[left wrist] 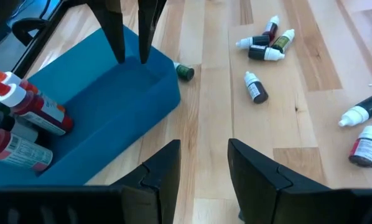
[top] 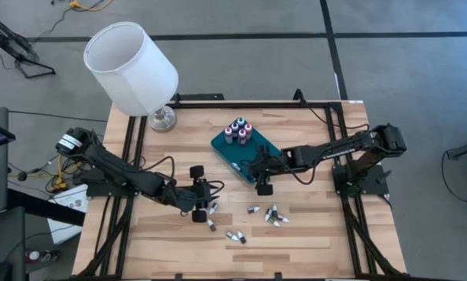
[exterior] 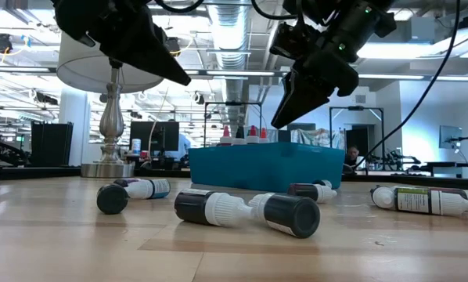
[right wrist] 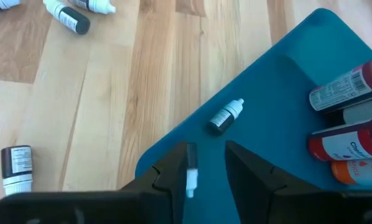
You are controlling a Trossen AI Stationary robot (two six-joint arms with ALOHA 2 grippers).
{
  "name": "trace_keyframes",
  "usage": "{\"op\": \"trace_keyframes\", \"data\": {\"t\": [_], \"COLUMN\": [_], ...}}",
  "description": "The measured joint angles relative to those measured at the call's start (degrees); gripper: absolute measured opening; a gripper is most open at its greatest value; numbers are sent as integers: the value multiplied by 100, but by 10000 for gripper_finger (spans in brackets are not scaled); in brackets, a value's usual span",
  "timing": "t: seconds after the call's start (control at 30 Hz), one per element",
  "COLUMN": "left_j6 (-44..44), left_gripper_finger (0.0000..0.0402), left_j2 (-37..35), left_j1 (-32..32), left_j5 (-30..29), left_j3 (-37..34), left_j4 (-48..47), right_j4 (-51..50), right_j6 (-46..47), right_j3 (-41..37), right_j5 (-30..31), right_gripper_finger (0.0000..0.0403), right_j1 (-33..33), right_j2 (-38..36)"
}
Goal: Pick & Place food coloring
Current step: Put the small violet food coloring bottle into the blue bin
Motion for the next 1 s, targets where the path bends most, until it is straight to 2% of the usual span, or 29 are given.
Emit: {"op": "trace_keyframes", "data": {"t": [0.17,0.3,0.43,0.57,0.73,0.87,1.0], "left_j6": [-62,-458,-704,-847,-1855,-2506,-2770], "left_gripper_finger": [128,128,128,128,128,128,128], "left_j2": [0,0,-9,-7,-9,-8,-7], "left_j1": [0,-1,-51,-147,-168,-312,-586], "left_j5": [2,19,282,251,143,-337,-711], "left_j3": [0,0,-174,-539,-973,-1335,-1607], "left_j4": [-216,-605,-644,-204,436,955,1534], "right_j4": [-6,-13,-148,-296,-644,-921,-959], "right_j6": [-18,-179,-344,-346,-84,226,345], "right_j3": [0,0,2,2,2,0,2], "right_j5": [10,13,12,69,744,1053,1062], "right_gripper_finger": [102,102,102,102,102,102,102], "right_j1": [0,65,247,411,579,683,827], "right_j2": [0,0,-26,-26,-151,-346,-482]}}
